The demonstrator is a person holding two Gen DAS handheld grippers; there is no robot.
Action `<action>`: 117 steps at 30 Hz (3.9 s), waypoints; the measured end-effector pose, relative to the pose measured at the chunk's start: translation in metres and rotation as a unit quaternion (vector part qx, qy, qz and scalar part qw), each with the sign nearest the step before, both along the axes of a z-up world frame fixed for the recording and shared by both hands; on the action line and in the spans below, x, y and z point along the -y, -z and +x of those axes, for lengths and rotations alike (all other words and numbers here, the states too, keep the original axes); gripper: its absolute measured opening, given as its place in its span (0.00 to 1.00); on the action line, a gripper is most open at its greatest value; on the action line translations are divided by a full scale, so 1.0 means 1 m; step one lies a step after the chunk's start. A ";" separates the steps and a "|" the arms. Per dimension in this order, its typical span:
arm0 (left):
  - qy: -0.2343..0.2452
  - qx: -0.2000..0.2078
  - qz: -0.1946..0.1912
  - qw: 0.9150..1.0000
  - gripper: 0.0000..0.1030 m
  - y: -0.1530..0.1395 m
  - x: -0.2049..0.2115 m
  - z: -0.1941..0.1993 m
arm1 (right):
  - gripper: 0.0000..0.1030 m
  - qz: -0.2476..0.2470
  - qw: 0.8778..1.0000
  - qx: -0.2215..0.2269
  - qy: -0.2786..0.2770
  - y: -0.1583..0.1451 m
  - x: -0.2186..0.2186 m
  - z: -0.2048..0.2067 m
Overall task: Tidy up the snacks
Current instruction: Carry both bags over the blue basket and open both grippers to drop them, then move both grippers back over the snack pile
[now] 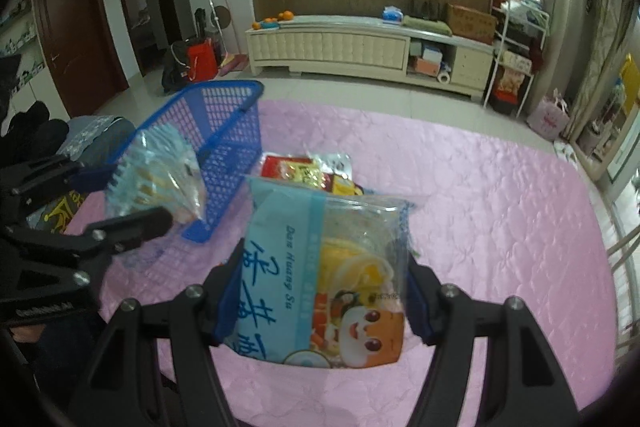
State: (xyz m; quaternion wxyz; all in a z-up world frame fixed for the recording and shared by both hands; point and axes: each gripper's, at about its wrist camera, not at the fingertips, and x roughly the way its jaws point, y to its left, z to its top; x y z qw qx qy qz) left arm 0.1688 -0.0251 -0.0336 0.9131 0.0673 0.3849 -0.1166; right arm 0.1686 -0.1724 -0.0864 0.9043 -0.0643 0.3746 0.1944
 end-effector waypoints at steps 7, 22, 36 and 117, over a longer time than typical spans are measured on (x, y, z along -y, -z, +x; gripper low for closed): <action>-0.031 0.019 -0.010 0.999 0.55 -0.016 -0.048 -0.005 | 0.69 0.011 0.999 0.023 -0.031 -0.029 -0.042 -0.002; -0.091 0.009 -0.018 0.996 0.55 -0.010 -0.134 0.019 | 0.69 0.008 0.996 0.007 -0.085 -0.030 -0.147 0.025; -0.092 -0.050 -0.091 0.990 0.55 0.030 -0.167 0.053 | 0.69 -0.008 0.994 -0.061 -0.094 0.005 -0.174 0.056; -0.002 -0.123 -0.019 0.992 0.79 0.101 0.023 0.023 | 0.84 -0.013 0.995 -0.102 0.000 0.079 0.033 0.018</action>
